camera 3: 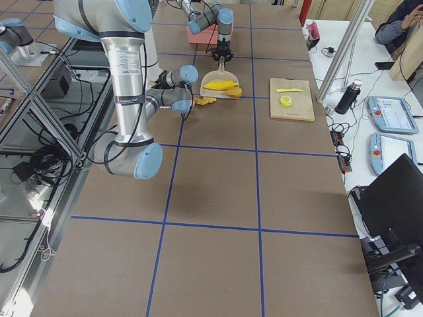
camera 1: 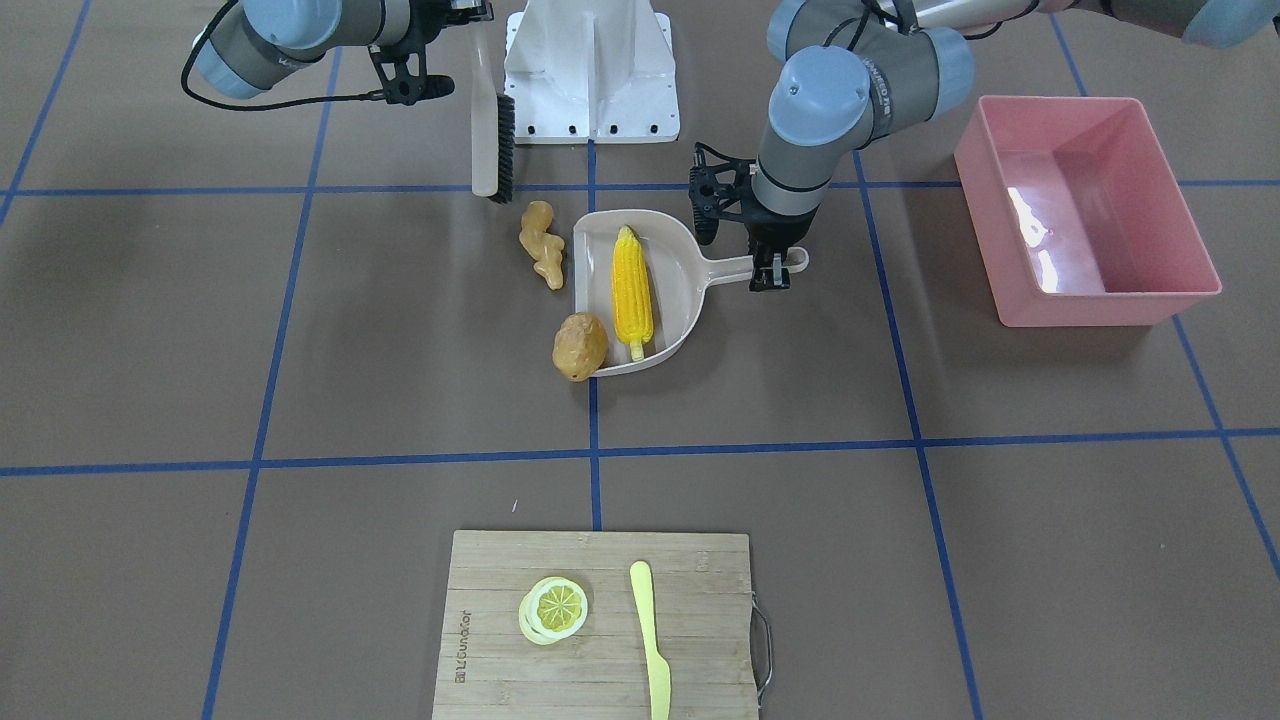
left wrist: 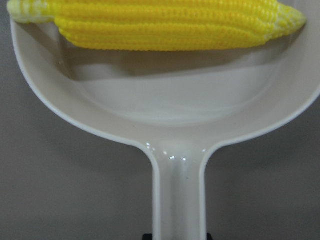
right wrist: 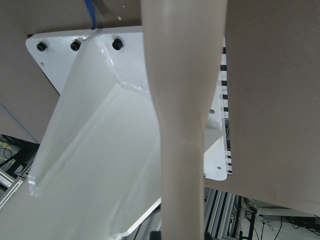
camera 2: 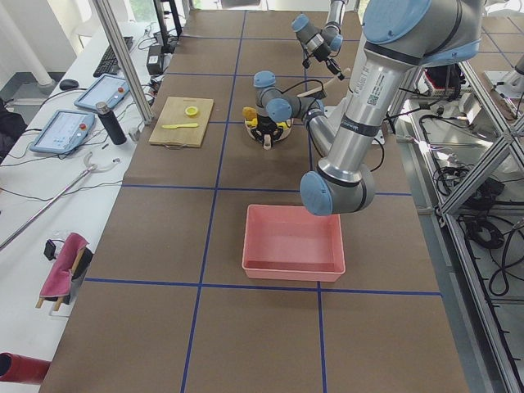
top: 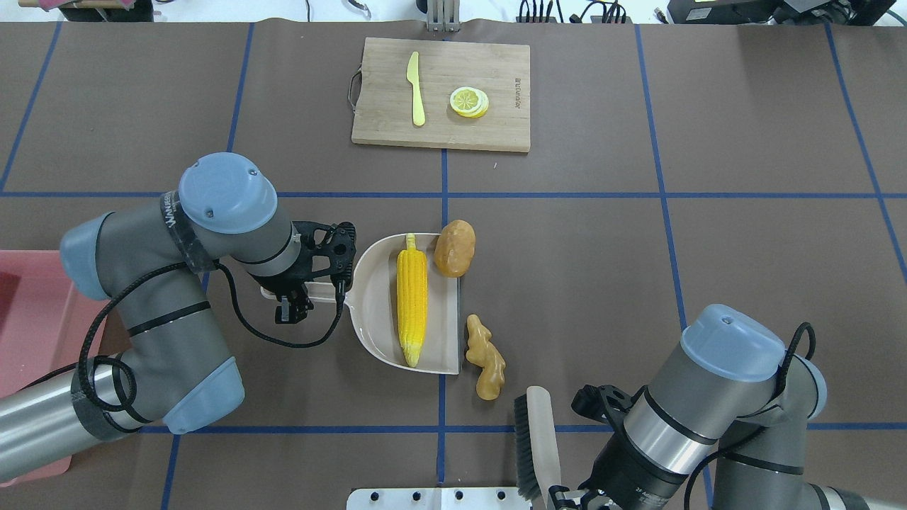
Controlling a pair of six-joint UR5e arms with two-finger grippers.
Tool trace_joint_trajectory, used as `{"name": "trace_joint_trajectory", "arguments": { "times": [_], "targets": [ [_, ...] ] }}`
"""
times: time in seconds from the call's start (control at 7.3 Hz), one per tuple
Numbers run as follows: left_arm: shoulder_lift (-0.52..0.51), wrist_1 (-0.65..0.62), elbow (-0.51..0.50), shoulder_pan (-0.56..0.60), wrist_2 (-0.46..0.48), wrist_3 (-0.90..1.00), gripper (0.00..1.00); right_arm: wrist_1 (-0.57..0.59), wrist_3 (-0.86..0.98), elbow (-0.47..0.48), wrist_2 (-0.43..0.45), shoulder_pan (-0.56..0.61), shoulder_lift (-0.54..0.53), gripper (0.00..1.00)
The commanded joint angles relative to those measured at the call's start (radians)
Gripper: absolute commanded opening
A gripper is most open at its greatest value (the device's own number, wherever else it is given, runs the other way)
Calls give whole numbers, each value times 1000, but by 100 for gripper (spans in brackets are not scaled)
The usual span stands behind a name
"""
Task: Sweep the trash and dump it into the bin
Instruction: 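Lift the brush and move it back behind the ginger with the right gripper, then sweep the ginger toward the dustpan with the right-held brush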
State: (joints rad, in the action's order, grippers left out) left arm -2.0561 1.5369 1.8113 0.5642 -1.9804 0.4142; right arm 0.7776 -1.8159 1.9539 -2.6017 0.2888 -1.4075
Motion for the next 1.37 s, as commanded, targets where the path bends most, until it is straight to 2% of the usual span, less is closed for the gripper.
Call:
{"name": "trace_joint_trajectory", "arguments": {
  "times": [0.0, 0.55, 0.82, 1.23],
  "targets": [
    [5, 2, 13, 0, 0, 0, 0, 0, 4, -13, -3, 3, 5, 0],
    [47, 3, 69, -7, 20, 3, 0, 0, 12, -29, 12, 7, 38, 0],
    [44, -1, 66, -47, 49, 3, 0, -1, 15, -105, 12, 26, 114, 0],
    [42, -6, 71, -95, 80, 0, 0, -3, 59, -125, 14, 53, 133, 0]
  ]
}}
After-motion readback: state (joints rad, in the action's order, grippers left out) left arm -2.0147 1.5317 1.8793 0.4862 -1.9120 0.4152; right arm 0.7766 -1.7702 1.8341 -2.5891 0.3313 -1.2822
